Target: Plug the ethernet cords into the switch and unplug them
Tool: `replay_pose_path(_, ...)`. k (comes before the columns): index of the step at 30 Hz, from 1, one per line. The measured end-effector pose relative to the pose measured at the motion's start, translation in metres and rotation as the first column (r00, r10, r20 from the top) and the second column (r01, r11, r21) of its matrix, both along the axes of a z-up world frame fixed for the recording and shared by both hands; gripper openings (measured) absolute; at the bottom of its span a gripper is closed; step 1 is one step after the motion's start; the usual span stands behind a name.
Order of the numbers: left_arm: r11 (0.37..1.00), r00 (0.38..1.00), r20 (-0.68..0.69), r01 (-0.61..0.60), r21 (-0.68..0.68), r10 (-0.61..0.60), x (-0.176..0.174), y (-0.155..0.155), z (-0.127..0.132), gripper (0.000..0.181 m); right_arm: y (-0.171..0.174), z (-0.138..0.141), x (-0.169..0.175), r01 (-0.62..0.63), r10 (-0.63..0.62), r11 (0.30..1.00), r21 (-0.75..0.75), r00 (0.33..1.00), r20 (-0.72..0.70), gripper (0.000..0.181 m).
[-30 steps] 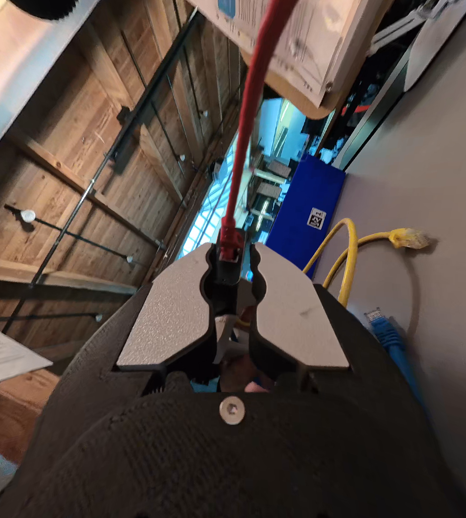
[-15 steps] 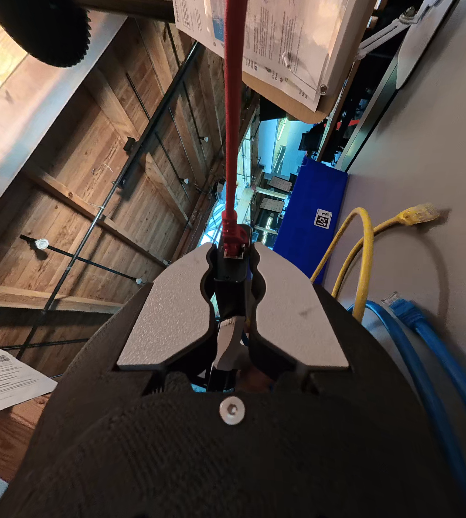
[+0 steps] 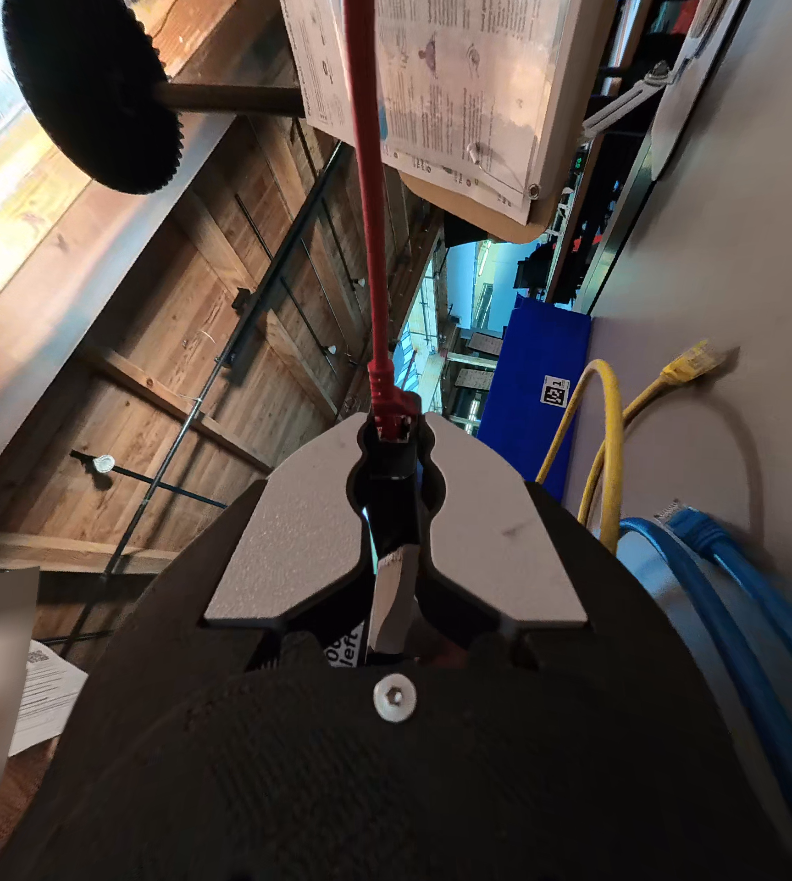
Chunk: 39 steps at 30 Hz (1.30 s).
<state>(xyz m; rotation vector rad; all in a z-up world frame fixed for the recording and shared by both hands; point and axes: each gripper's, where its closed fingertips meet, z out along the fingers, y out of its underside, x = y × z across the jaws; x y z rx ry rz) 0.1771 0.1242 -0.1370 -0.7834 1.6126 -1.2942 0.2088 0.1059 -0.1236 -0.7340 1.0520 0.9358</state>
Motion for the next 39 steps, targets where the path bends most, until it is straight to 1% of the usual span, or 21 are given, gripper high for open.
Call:
replay_pose_path(3, 0.999, 1.0, 0.004, -0.012, 0.035, 0.012, 0.001, -0.003, -0.001, 0.06, -0.001, 0.001, 0.003, 0.008, -0.008, 1.0, 0.011, 1.0, -0.006, 0.015)
replay_pose_path(8, 0.993, 0.996, -0.008, -0.092, 0.07, 0.093, 0.005, -0.005, -0.005, 0.06, -0.003, -0.005, 0.008, 0.037, -0.038, 0.999, -0.016, 0.999, -0.011, 0.013)
replay_pose_path(13, 0.991, 0.991, -0.029, -0.132, 0.034, 0.133, 0.008, -0.001, -0.007, 0.06, -0.002, -0.008, 0.009, 0.044, -0.045, 0.999, -0.018, 0.999, -0.026, 0.013)
replay_pose_path(17, 0.994, 0.994, -0.021, -0.106, 0.011, 0.106, 0.007, 0.0, -0.006, 0.06, -0.002, -0.007, 0.008, 0.043, -0.043, 0.999, -0.018, 0.999, 0.0, 0.013)
replay_pose_path(19, 0.995, 0.995, -0.022, -0.1, 0.001, 0.1, 0.007, 0.0, -0.006, 0.06, 0.0, -0.006, 0.008, 0.029, -0.029, 1.0, -0.005, 1.0, -0.012, 0.013)
replay_pose_path(23, 0.993, 0.994, -0.008, -0.111, 0.035, 0.112, 0.007, -0.001, -0.006, 0.06, 0.0, -0.006, 0.009, 0.026, -0.026, 0.999, 0.021, 0.999, -0.026, 0.014)
replay_pose_path(27, 0.993, 0.994, -0.01, -0.111, 0.038, 0.112, 0.008, -0.001, -0.007, 0.06, 0.0, -0.006, 0.009, 0.028, -0.028, 1.0, -0.008, 0.999, 0.022, 0.012)
replay_pose_path(29, 0.992, 0.993, -0.004, -0.116, 0.046, 0.116, 0.008, 0.0, -0.007, 0.06, 0.001, -0.005, 0.008, 0.028, -0.024, 0.999, -0.042, 0.996, 0.082, 0.011)
replay_pose_path(31, 0.991, 0.991, -0.002, -0.13, 0.034, 0.131, 0.009, 0.003, -0.007, 0.06, 0.004, -0.003, 0.008, 0.002, 0.008, 0.997, -0.073, 0.991, 0.133, 0.011)
replay_pose_path(35, 0.984, 0.985, 0.028, -0.173, 0.047, 0.172, 0.01, 0.011, -0.005, 0.06, 0.012, 0.002, 0.009, -0.015, 0.024, 0.998, -0.053, 0.983, 0.184, 0.011)
replay_pose_path(39, 0.977, 0.979, 0.02, -0.206, 0.048, 0.205, 0.012, 0.017, -0.008, 0.06, 0.019, 0.001, 0.01, -0.032, 0.049, 0.997, -0.077, 0.969, 0.241, 0.011)
